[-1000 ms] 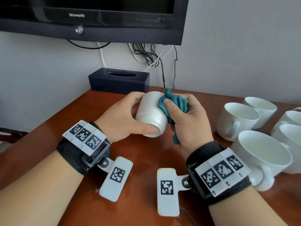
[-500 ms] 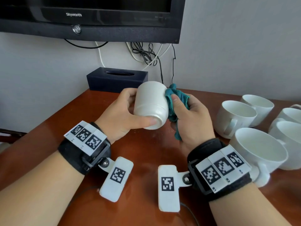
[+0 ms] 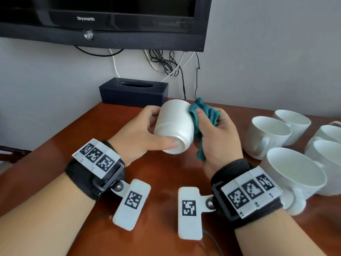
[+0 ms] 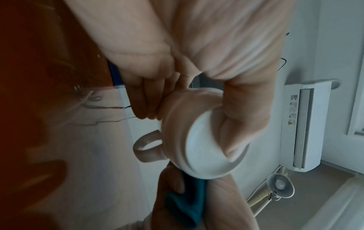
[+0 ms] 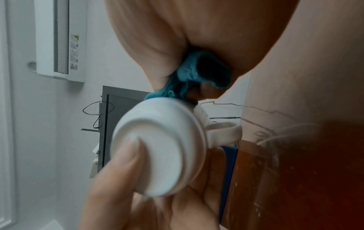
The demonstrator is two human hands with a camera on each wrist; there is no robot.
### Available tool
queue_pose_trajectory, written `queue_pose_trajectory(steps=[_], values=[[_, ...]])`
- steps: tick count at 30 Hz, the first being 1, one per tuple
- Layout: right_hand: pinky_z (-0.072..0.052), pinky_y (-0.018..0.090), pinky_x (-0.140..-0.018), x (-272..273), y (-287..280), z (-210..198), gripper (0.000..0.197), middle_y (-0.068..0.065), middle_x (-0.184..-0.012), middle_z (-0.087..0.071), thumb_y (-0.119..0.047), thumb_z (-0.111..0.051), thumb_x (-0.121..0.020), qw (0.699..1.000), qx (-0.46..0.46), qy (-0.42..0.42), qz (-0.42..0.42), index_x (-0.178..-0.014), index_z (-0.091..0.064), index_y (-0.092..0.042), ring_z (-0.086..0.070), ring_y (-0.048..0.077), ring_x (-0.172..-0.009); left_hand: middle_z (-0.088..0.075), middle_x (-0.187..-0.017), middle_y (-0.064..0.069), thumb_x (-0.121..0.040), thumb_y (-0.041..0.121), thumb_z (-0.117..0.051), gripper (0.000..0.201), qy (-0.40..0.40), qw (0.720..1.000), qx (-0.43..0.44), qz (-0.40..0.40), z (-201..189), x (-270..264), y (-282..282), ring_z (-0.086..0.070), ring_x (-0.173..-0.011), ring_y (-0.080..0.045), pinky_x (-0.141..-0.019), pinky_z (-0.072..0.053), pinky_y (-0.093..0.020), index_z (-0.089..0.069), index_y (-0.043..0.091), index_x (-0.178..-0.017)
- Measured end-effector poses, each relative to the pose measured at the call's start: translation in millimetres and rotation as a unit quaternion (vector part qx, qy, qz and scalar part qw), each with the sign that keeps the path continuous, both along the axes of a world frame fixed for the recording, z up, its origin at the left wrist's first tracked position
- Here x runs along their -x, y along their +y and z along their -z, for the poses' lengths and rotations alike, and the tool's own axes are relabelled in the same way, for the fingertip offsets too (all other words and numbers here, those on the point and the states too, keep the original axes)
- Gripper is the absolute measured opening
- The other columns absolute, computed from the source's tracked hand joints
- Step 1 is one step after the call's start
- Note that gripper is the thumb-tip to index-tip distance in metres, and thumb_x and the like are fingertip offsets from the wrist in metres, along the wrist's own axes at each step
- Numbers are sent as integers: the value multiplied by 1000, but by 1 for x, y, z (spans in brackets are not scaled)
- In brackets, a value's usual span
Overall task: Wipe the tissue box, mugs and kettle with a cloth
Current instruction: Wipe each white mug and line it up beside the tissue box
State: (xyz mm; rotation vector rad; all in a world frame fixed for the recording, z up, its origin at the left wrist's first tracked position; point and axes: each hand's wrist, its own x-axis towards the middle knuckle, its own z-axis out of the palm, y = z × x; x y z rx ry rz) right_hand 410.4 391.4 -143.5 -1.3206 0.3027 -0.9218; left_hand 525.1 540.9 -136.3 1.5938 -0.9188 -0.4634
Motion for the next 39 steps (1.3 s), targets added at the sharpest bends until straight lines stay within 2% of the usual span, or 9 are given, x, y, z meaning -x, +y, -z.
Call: queue_pose_trajectory(steps=[3, 8, 11, 16, 19, 23, 27, 32, 39], values=[[-59, 56, -92, 0, -7, 4, 15, -5, -96, -77, -47, -64, -91, 998, 45, 28, 37, -96, -75, -38, -71, 18, -92, -69, -120, 16, -53, 39, -94, 95, -3, 1000, -1, 28, -1, 3, 0, -68, -116, -14, -101, -57, -44, -49, 37, -137], [-55, 40, -82, -2, -8, 6, 25, -9, -92, -77, -39, -57, -102, 997, 49, 61, 26, -103, -77, -25, -69, 11, -87, -68, -122, 20, -53, 41, -94, 94, -13, 1000, 21, 7, -1, 3, 1, -67, -117, -10, -99, -57, -40, -49, 40, -136], [-58, 43, -90, 0, -9, 6, 23, -5, -98, -79, -36, -59, -101, 997, 50, 61, 14, -106, -78, -24, -72, 16, -95, -69, -121, 18, -52, 41, -93, 96, -4, 999, 41, -7, 0, 1, -1, -67, -116, -10, -95, -58, -36, -48, 37, -137], [-58, 35, -72, 1, -2, 7, 22, 0, -83, -76, -27, -61, -104, 995, 62, 76, -33, -98, -79, -16, -67, 9, -74, -66, -132, -7, -54, 35, -92, 98, 68, 989, 124, -47, -1, -2, -3, -67, -122, -25, -105, -54, -48, -49, 19, -140], [-61, 55, -86, -1, 7, 9, 25, 19, -94, -75, -32, -61, -102, 990, 82, 91, -76, -96, -79, -14, -66, 18, -81, -59, -140, -24, -61, 32, -90, 98, 104, 978, 175, -53, -4, -7, -1, -61, -129, -37, -112, -47, -58, -46, 6, -145], [-56, 65, -89, -2, 9, 10, 24, 21, -99, -75, -31, -61, -101, 992, 66, 85, -71, -95, -80, -17, -67, 27, -86, -64, -134, -18, -60, 34, -91, 94, 89, 980, 164, -66, -5, -8, -1, -64, -126, -31, -111, -49, -54, -49, 9, -140], [-46, 35, -56, -1, 5, 9, 23, 7, -81, -74, -30, -60, -105, 996, 24, 85, -29, -94, -78, -21, -63, 24, -72, -68, -125, -3, -55, 32, -91, 92, 60, 991, 115, -21, -4, -5, 1, -68, -115, -19, -98, -57, -39, -51, 21, -137], [-53, 43, -77, -3, -3, 5, 24, -2, -91, -77, -35, -58, -102, 998, -18, 48, 28, -105, -79, -23, -67, 18, -83, -66, -126, 13, -55, 35, -93, 95, -16, 998, 22, 60, -4, 1, 3, -66, -118, -15, -97, -58, -39, -48, 36, -139], [-56, 44, -99, 2, 4, -4, 28, 7, -118, -75, -17, -71, -95, 998, 49, 1, -37, -123, -76, -18, -70, 22, -111, -60, -132, 21, -53, 60, -93, 103, -158, 985, -61, -29, -4, -1, 2, -62, -121, -8, -102, -55, -48, -42, 47, -141]])
